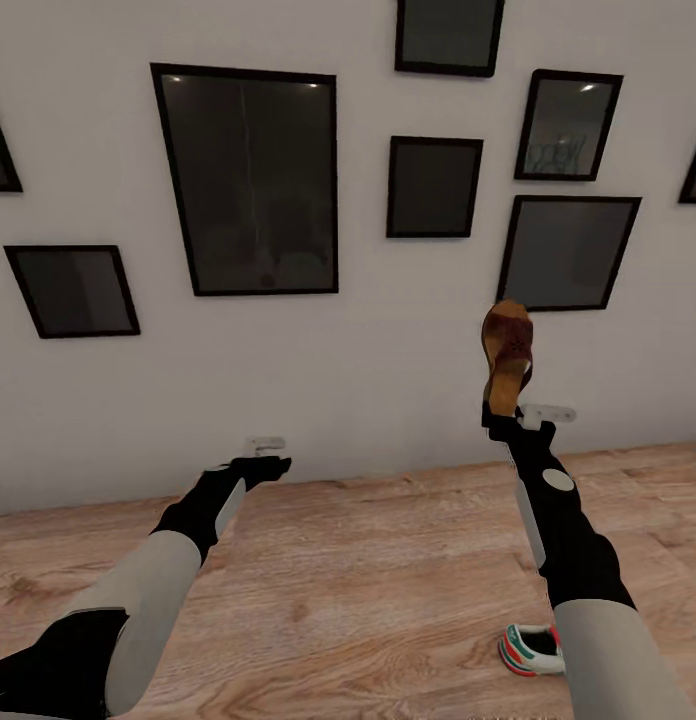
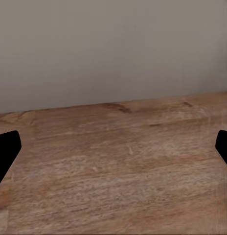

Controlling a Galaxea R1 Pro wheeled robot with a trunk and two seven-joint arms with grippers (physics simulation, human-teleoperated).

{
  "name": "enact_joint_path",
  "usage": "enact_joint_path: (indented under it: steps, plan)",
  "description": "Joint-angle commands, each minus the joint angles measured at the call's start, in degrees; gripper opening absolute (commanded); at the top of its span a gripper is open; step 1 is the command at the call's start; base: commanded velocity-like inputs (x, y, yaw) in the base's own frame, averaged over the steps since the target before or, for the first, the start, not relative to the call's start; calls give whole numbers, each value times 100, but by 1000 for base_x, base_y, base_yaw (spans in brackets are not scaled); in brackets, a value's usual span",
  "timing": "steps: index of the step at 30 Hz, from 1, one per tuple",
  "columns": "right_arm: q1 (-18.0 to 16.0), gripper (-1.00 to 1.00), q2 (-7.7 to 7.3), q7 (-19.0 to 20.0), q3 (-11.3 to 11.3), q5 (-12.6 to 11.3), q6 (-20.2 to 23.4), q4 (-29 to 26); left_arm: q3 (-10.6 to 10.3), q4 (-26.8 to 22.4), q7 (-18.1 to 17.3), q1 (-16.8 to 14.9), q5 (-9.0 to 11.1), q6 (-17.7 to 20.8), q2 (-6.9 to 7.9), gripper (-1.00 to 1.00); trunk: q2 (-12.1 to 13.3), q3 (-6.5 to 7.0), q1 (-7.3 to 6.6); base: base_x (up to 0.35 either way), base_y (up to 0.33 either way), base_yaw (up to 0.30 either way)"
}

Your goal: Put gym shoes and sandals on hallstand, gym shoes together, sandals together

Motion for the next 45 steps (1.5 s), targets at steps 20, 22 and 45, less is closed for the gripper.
enact_joint_path:
  steps: [20,22,45]
  plan:
    - [-3,-100,1,-11,2,34,38,-9,49,-6,-40,-1,-22,39,-37,100,-3,-6,-1,0,117,-267]
    - [-3,-100,1,-11,2,34,38,-9,48,-6,-41,-1,-23,39,-37,100,-3,-6,-1,0,2,-267]
    - [-4,-100,1,-11,2,34,38,-9,48,-3,-41,-1,-25,39,-37,100,-3,-6,-1,0,0,-267]
